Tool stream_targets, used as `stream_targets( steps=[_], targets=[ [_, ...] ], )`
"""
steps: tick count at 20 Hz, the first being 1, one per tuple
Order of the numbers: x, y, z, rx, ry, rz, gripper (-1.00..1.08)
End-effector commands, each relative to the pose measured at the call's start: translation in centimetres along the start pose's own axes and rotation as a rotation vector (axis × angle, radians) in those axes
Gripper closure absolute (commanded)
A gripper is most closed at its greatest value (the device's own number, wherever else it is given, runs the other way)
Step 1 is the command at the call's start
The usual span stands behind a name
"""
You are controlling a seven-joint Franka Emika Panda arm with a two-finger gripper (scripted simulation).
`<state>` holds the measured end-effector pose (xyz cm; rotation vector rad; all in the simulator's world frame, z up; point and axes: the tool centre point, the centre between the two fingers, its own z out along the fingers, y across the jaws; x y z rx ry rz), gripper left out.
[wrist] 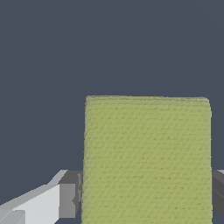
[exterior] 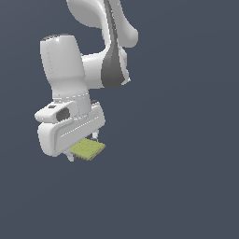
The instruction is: Pick up the object and move it to a goal position.
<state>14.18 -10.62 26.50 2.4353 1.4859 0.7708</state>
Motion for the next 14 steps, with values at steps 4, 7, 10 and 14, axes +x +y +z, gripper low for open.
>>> stream_targets(
  steps=[4,7,10,14],
  targets=[
    [-0.3,2.5,-3.7,-0.058,0.064,-0.045,1.08],
    [-0.6,3.7,-5.6,-0.086,0.097,-0.066,1.08],
    [-0.9,4.8,-7.4,-0.113,0.129,-0.087,1.08],
    [-1.3,6.2,-9.8,-0.148,0.172,-0.115,1.08]
  ],
)
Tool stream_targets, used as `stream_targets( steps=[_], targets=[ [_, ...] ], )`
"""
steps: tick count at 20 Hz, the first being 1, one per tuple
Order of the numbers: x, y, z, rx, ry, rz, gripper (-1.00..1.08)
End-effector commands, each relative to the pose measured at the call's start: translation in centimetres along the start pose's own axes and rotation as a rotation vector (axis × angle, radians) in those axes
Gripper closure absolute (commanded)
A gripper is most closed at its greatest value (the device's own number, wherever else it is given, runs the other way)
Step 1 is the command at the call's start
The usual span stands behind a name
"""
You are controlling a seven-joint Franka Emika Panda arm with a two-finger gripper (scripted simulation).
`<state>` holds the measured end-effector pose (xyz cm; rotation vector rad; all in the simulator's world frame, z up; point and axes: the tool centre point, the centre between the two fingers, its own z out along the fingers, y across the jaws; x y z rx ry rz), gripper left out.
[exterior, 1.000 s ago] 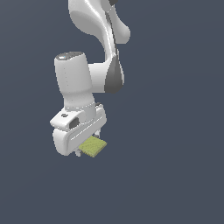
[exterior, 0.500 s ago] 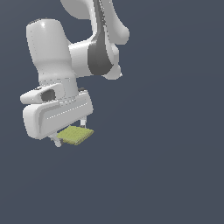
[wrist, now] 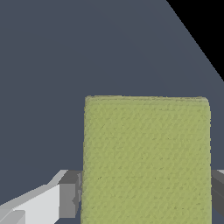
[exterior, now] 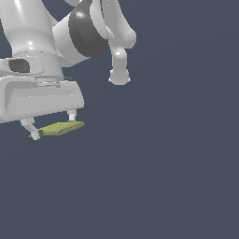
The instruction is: Pick up the object and move it to a goal position.
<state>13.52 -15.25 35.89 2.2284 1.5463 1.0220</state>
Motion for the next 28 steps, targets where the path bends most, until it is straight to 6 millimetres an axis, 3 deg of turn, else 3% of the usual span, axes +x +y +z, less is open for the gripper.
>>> stream_targets(
  steps=[1,17,28],
  targets=[
    [-0.1,1.1,-1.5,-0.024,0.027,-0.019,1.08],
    [-1.5,6.8,-10.9,-0.160,0.199,-0.123,1.08],
    [-2.4,8.5,-14.1,-0.203,0.259,-0.156,1.08]
  ],
)
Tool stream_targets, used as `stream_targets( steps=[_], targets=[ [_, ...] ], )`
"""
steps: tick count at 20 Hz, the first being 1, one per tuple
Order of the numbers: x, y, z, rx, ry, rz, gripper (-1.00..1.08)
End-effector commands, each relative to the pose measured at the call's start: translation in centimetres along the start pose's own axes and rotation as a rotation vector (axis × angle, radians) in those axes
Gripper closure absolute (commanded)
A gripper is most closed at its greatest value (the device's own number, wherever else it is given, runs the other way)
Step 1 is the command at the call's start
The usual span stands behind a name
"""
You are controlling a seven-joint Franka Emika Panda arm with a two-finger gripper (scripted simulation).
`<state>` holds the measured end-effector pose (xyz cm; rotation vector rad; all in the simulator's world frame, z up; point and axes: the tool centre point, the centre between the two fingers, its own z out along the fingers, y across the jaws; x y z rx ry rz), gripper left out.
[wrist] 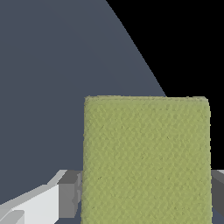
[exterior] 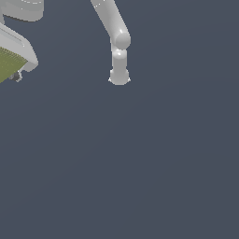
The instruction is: Pick up the object and move it to a goal position.
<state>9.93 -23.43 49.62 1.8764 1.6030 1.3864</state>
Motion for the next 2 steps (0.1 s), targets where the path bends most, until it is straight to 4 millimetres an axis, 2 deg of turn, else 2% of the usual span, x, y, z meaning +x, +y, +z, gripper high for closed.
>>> stream_targets(
  steps=[1,2],
  targets=[
    [0.06,0.25,-0.26,-0.004,0.007,-0.004,1.08],
    [0.07,0.26,-0.29,-0.005,0.007,-0.005,1.08]
  ],
)
